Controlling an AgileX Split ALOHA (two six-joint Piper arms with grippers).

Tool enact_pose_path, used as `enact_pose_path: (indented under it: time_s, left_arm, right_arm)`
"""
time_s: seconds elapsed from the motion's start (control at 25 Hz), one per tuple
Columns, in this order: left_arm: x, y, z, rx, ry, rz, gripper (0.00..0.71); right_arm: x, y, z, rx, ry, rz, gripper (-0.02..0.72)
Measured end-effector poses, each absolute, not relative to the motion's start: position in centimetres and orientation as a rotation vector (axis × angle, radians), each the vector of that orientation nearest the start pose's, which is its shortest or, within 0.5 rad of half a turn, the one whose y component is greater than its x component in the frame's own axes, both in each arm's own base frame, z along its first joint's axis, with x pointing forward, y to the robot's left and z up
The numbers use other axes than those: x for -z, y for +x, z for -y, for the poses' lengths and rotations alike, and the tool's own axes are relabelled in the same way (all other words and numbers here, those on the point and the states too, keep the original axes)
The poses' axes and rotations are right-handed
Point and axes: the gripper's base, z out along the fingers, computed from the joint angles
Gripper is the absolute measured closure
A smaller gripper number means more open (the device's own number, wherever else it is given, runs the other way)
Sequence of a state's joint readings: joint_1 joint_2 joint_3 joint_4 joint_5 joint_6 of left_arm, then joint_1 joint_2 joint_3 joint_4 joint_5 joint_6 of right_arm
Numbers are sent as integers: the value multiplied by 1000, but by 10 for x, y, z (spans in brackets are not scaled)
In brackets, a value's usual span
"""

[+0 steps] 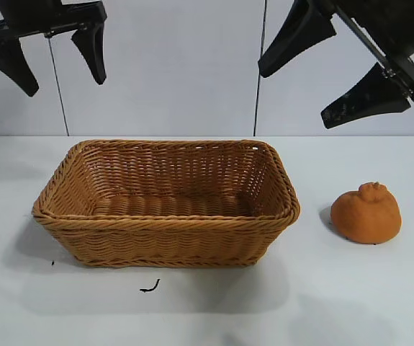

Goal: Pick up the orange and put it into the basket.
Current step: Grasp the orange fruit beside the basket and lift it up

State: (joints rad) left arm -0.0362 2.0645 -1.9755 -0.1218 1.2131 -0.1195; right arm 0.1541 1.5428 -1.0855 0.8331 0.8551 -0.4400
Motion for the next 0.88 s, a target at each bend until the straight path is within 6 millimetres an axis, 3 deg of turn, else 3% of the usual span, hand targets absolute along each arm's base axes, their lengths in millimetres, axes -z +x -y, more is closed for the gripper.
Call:
enact_pose_path:
  time_s: [0.16, 0.4, 0.56, 0.88]
  left_arm:
    - [-306, 432, -4, 183, -232, -2766, 18]
    - [-321, 381, -5, 168, -156, -2799, 18]
    - [-335, 335, -2, 163, -125, -2794, 18]
    - [-362, 224, 0, 123, -53, -2698, 18]
  right_arm:
    - [-271, 300, -98, -892, -180, -2574, 8]
    - [-271, 300, -98, -892, -180, -2574, 8]
    - [-271, 300, -98, -892, -180, -2574, 8]
    - [-271, 300, -98, -892, -180, -2574, 8]
